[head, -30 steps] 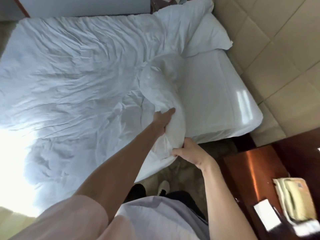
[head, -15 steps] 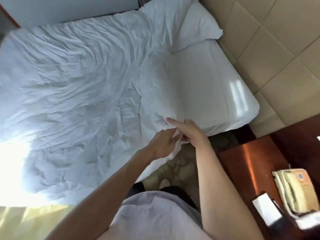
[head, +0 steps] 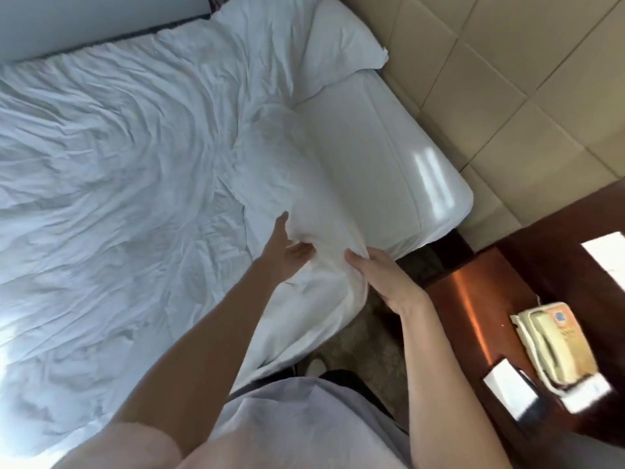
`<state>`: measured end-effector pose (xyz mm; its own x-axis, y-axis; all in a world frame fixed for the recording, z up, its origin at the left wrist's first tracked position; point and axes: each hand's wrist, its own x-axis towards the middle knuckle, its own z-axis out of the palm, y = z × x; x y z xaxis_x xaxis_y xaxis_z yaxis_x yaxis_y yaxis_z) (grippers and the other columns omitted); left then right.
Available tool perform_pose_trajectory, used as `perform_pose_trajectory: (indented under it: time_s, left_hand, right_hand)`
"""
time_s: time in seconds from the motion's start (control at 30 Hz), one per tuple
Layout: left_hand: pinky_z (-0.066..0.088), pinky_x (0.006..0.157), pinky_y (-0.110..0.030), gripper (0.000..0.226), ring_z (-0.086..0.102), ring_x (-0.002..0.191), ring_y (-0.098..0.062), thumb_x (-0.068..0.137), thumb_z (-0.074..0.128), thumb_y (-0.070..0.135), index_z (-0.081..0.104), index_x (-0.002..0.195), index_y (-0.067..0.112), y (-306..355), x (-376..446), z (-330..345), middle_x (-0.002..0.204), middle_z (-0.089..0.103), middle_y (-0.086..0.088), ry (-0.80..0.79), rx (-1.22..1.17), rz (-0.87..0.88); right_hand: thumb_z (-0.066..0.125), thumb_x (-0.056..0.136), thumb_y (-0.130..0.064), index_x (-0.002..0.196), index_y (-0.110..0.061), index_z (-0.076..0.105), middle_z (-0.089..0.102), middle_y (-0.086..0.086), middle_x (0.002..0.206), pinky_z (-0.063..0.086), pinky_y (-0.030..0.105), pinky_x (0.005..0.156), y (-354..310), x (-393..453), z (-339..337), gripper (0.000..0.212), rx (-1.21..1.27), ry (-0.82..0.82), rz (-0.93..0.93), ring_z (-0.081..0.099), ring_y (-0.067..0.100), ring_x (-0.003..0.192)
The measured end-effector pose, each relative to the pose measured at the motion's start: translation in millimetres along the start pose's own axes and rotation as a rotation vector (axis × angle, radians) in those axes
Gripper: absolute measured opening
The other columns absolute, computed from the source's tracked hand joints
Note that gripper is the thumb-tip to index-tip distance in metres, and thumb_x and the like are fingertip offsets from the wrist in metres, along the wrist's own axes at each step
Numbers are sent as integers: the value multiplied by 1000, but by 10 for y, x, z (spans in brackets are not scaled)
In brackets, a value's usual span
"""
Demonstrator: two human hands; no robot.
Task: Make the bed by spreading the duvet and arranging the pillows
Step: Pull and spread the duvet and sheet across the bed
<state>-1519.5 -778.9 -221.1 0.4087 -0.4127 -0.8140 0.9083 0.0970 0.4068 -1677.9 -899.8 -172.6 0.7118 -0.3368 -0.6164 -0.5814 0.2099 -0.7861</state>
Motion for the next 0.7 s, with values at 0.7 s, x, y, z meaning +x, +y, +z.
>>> perform_pose_trajectory:
  time_s: [0.7]
  left_hand:
    - [38,58,-21,27,48,58,-3,76,60,-3,72,97,8,802,-17,645,75,62,-8,-939,1517,381]
  right_hand:
    - [65,92,-29,115,0,67,68,20,116,53,34,89,-983,749,33,37,-164,510,130,65,36,102]
